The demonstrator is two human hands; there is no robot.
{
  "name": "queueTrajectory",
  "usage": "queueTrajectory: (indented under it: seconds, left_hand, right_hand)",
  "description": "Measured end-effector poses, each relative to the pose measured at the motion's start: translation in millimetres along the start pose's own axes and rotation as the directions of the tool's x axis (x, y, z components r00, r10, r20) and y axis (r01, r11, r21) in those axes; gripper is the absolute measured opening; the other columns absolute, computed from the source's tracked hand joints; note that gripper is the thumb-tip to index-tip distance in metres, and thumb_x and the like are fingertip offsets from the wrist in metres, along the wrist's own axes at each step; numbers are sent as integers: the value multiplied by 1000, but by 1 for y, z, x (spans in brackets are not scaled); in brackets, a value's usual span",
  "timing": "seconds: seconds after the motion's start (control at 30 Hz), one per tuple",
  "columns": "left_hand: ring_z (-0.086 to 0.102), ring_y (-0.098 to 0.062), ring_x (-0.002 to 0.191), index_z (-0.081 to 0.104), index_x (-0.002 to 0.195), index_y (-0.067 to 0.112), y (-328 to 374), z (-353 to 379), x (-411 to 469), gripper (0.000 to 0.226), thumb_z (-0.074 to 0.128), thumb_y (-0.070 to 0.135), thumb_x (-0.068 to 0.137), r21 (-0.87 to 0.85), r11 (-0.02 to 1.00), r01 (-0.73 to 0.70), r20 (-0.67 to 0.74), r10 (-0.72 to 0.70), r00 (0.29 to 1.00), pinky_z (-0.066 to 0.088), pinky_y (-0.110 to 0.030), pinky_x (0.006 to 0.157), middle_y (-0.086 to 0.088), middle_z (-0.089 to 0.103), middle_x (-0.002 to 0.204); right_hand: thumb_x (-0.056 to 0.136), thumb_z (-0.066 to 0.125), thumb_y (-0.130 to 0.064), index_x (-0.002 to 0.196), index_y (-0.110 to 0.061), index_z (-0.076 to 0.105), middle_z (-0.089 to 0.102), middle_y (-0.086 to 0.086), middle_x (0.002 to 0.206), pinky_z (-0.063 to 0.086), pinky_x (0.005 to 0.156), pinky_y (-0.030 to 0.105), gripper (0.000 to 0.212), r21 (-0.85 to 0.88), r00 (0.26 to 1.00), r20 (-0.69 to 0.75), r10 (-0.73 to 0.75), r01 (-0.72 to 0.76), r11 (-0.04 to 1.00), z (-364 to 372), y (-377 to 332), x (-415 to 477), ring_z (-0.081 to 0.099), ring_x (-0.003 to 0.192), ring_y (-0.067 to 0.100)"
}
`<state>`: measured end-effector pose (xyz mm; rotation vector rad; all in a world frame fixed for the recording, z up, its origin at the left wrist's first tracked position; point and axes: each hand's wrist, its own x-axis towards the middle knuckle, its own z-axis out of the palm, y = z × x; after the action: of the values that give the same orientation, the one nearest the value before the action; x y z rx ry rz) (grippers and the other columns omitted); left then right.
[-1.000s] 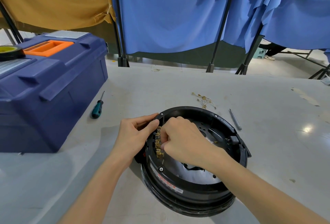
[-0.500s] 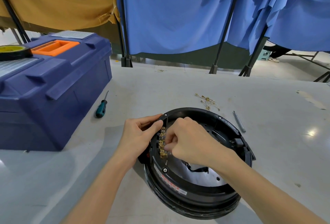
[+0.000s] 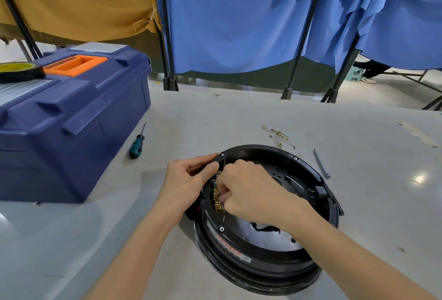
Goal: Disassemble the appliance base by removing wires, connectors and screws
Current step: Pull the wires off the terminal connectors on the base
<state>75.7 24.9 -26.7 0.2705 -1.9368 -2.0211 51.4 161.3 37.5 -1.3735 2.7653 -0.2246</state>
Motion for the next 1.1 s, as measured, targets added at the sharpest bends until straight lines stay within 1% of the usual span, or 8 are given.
queueTrajectory:
  seconds: [0.1,0.23,0.33,0.47,0.63,0.8,0.97,1.1]
  left_hand:
    - [72,-9,91,75,100,18,0,0,1,19,69,8,86,5,1000,-9,-1,9,1000,57,-23,81,4,76,93]
    - [71,-8,90,75,94,24,-1,0,2,20,69,7,86,8,1000,-12,-11,13,1000,56,-21,80,5,76,92]
    - [72,-7,88,76,91,27,-1,0,1,22,69,7,86,-3,1000,-14,-7,14,1000,56,-19,76,6,76,91]
    - [72,-9,87,76,95,23,0,1,1,19,70,8,85,4,1000,-5,-22,5,1000,57,-21,77,4,77,90]
    - [73,-11,86,75,98,20,1,2,0,18,70,8,85,-7,1000,12,-29,-12,1000,58,-22,76,2,77,89]
    - [72,-13,89,76,99,20,1,1,0,18,71,11,84,13,1000,23,-27,-23,999,57,-27,79,2,77,91]
    - [73,-12,87,77,94,24,1,1,-1,18,70,10,85,8,1000,1,-14,-1,1000,58,-23,78,3,77,90]
    - [72,-11,87,77,94,24,2,2,-1,18,70,10,85,-8,1000,17,-25,-17,1000,57,-23,76,3,77,90]
  right_hand:
    - [81,56,-11,62,-16,40,41,-2,60,15,50,26,25,-5,999,-33,-4,3,1000,3,0,0,43,60,24]
    - [80,58,-13,66,-15,53,41,-2,60,16,49,25,15,-10,998,-68,-5,5,1000,4,2,1,43,62,25]
    - [77,58,-11,64,-14,55,48,3,63,17,49,24,13,18,998,-57,7,-6,1000,5,3,0,43,61,26]
    - [72,66,-10,51,-19,49,52,1,57,27,49,24,28,139,995,-38,89,-83,987,7,11,-2,52,62,25]
    - [74,70,-12,62,-11,67,61,2,59,43,56,27,13,234,993,-30,113,-103,967,8,16,-2,60,64,23]
    - [75,78,-24,65,-19,72,55,-12,47,47,57,28,13,387,989,-29,148,-126,914,6,22,-9,53,52,3]
    - [73,81,-27,72,-25,70,57,-14,47,45,58,27,10,499,991,-51,124,-83,862,1,25,-21,50,48,1]
    - [74,78,-29,75,-25,72,50,-13,47,36,56,25,7,375,995,-31,92,-74,924,6,16,-23,45,51,2]
